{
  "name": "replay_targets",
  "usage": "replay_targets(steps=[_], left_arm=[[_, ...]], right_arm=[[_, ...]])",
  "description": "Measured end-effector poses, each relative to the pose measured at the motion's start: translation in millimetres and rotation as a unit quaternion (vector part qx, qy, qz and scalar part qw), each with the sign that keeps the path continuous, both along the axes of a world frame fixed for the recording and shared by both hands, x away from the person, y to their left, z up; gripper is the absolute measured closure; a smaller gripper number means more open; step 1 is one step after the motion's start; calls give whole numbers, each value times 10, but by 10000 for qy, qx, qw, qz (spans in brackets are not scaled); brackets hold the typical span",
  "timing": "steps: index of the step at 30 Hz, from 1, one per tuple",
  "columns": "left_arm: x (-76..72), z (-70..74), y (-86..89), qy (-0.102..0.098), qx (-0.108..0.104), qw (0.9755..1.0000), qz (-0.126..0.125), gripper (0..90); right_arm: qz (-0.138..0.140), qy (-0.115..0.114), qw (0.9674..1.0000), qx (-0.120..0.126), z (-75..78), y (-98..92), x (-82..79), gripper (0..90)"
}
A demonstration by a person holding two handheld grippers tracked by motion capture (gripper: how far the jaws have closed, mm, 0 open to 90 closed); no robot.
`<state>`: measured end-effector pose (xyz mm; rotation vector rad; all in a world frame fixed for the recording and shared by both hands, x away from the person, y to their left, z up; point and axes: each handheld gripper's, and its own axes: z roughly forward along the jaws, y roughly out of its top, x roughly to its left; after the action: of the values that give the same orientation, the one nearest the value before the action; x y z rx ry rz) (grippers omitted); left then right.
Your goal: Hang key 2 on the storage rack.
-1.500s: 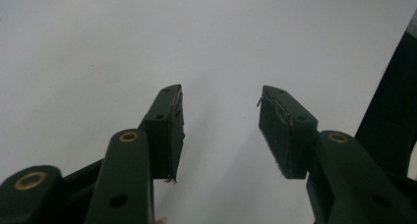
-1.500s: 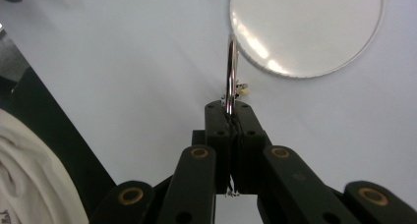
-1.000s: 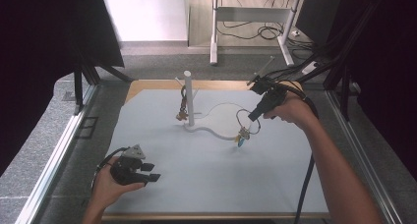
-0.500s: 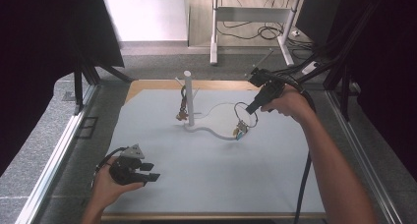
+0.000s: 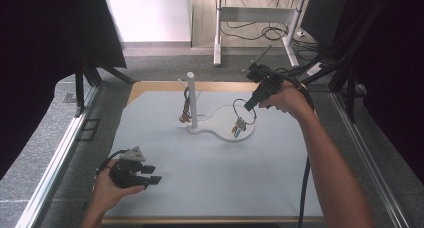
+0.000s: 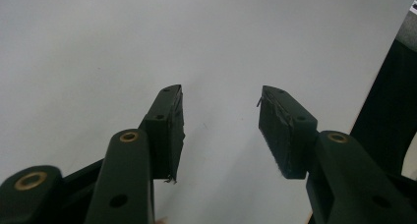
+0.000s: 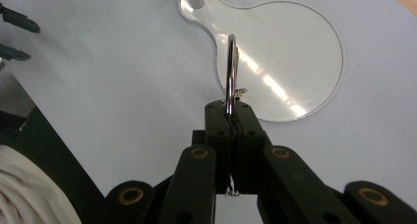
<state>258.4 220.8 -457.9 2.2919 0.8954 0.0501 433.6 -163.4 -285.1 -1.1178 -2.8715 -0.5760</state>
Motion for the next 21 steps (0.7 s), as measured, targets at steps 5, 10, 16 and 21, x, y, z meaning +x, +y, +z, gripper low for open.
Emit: replay_targets(steps=[5, 10, 16, 21], left_arm=[[2, -2, -6, 5, -11, 10000, 4, 526], [5, 1, 1, -7, -30, 10000, 24, 530], [-2, 8, 6, -7, -47, 10000, 25, 530], [-1, 6, 5, -6, -48, 10000, 8, 530]], right_arm=[[-9, -30, 10000, -16, -5, 37, 43, 878], [-28, -30, 10000, -30, -8, 74, 94, 878], [-82, -39, 9999, -52, -1, 128, 161, 878], [-86, -82, 9999, -22, -5, 163, 229, 878]])
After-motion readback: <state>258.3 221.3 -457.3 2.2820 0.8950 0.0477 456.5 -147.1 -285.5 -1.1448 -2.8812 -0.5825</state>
